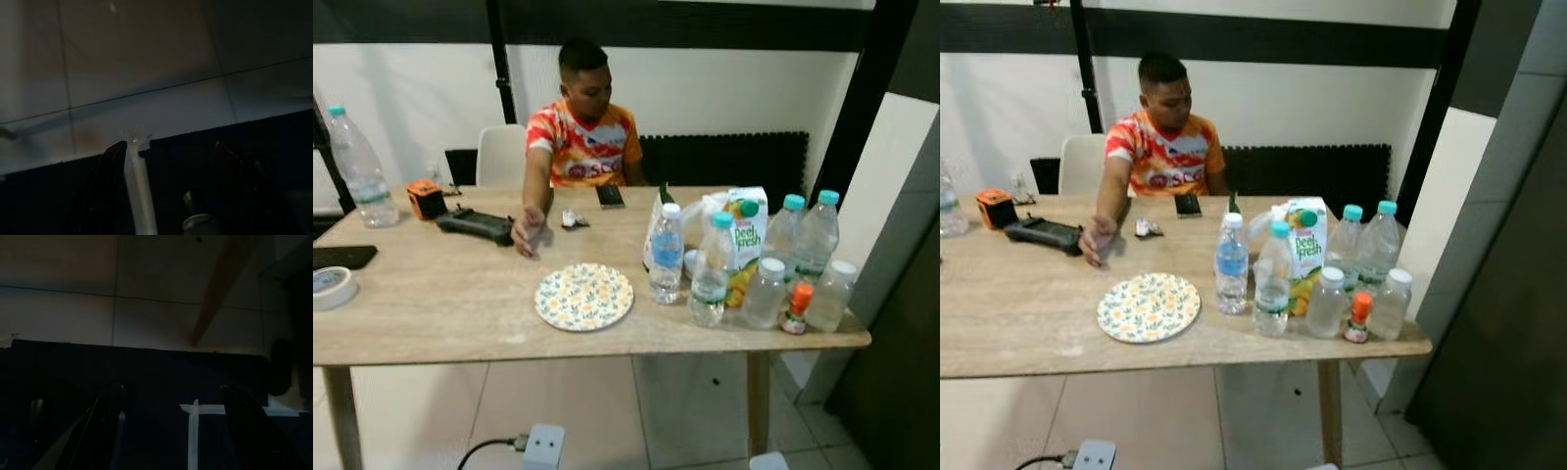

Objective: Restocking fridge

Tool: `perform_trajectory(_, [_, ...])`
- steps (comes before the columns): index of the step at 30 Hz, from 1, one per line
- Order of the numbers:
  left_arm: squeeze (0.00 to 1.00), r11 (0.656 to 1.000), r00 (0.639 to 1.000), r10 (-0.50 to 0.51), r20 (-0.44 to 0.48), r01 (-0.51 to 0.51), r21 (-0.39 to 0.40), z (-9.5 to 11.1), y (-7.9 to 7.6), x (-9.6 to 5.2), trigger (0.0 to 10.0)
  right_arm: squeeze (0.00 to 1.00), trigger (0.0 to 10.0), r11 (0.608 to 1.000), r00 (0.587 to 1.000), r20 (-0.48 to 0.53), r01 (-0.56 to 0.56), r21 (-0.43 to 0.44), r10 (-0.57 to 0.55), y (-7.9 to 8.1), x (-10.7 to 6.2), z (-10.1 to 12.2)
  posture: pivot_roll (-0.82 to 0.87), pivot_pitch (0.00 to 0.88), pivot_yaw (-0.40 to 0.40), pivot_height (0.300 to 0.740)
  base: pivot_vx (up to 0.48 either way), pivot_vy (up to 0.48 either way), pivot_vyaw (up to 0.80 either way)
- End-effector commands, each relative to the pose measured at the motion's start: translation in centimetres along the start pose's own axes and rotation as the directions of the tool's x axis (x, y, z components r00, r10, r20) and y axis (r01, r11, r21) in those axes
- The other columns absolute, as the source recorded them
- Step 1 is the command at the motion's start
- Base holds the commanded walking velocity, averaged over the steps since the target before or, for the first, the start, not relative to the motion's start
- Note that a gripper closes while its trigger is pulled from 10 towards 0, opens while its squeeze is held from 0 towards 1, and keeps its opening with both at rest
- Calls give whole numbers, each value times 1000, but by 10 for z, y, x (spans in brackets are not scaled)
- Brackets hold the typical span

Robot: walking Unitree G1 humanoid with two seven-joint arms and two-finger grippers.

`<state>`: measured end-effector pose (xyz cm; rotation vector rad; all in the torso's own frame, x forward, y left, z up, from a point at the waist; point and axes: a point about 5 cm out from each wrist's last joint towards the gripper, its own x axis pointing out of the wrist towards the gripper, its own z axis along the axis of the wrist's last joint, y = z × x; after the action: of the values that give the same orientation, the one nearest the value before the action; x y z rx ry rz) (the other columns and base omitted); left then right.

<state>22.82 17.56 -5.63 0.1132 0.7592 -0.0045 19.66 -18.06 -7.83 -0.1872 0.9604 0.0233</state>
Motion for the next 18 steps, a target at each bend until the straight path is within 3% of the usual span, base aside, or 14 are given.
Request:
perform_trajectory(1, [0, 1000, 1000, 14, -15, -14, -5, -2, 3, 0, 10000, 0, 10000, 1000, 1000, 7, 0, 10, 0, -1, 1, 4, 2, 78, 5, 740, 0, 0, 0])
perform_trajectory(14, [0, 999, 1000, 25, 1, -25, 35, 1, 5, 0, 10000, 0, 10000, 1000, 1000, 15, -10, 18, 10, 1, 1, 4, 7, 86, 7, 740, 0, 0, 0])
perform_trajectory(18, [0, 998, 1000, 10, -4, -10, 64, 0, 2, 0, 10000, 0, 10000, 999, 999, 32, -25, 28, 24, 0, 1, 7, 5, 90, 7, 740, 0, -480, 0])
